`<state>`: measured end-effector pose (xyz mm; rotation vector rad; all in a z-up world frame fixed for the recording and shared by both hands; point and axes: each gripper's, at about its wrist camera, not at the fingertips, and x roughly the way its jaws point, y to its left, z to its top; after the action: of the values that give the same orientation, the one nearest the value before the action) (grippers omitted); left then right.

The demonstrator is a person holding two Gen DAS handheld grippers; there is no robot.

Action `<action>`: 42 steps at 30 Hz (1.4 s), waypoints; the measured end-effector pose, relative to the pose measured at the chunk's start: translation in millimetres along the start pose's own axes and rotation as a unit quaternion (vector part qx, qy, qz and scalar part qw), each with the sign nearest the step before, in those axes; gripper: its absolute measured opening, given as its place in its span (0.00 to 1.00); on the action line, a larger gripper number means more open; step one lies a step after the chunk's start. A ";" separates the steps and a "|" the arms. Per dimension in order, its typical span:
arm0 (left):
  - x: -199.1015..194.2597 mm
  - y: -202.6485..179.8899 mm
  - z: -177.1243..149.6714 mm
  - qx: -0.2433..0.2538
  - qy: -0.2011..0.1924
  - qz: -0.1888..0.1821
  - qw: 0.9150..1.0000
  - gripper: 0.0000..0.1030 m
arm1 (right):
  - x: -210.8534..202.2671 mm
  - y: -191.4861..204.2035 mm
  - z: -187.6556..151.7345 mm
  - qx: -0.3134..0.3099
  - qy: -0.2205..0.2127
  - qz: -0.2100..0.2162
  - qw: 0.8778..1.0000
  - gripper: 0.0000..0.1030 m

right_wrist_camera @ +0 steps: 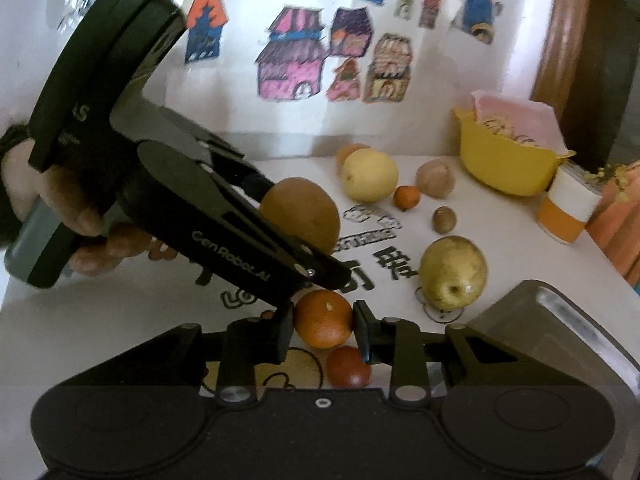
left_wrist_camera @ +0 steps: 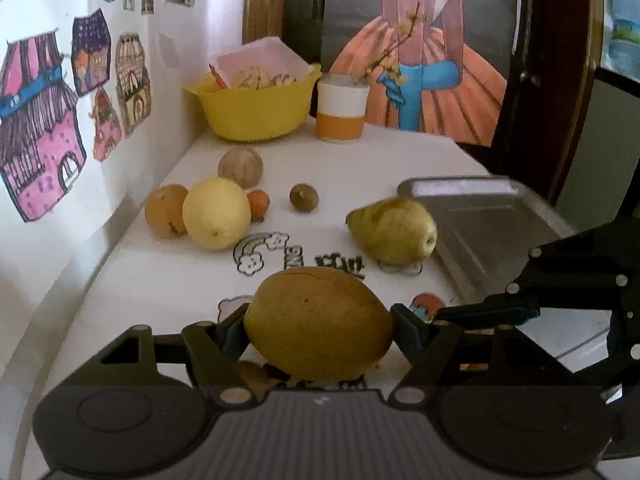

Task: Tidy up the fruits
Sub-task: 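Grasp the large oval brown-yellow mango with the left tool while the right tool reaches toward a tangerine, then grasp the small orange tangerine with the right tool while the left tool lifts the mango toward the tray, then lower the mango and tangerine onto the metal tray and open both tools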

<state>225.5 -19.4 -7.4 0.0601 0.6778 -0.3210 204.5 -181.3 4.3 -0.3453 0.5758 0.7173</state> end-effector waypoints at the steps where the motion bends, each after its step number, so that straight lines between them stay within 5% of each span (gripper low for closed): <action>1: -1.2 -1.4 2.4 -0.004 -0.003 0.001 1.000 0.74 | -3.9 -2.6 0.2 0.005 -0.003 -0.004 1.000 0.33; 7: -3.2 -15.0 34.9 -0.057 -0.022 -0.019 0.998 0.74 | -43.7 -33.1 -2.6 0.011 -0.010 -0.039 0.999 0.33; 11: 5.3 -43.2 59.9 -0.052 -0.041 -0.035 0.997 0.74 | -63.2 -70.7 -9.8 0.001 0.006 -0.091 0.996 0.33; 23: 94.3 -116.5 92.4 -0.068 -0.033 -0.046 0.996 0.74 | -44.0 -186.5 -49.0 0.078 -0.008 -0.143 0.987 0.33; 38: 137.9 -134.1 88.9 -0.033 0.019 -0.022 0.999 0.74 | -15.4 -204.0 -67.0 0.085 -0.012 -0.128 0.988 0.33; 42: 137.2 -136.9 90.2 -0.030 0.028 -0.016 0.999 0.75 | -19.8 -198.5 -66.9 0.081 -0.017 -0.133 0.988 0.51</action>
<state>338.1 -200.9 -16.1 0.0010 0.7442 -0.3311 306.2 -364.3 -16.5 -0.2515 0.5393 0.4156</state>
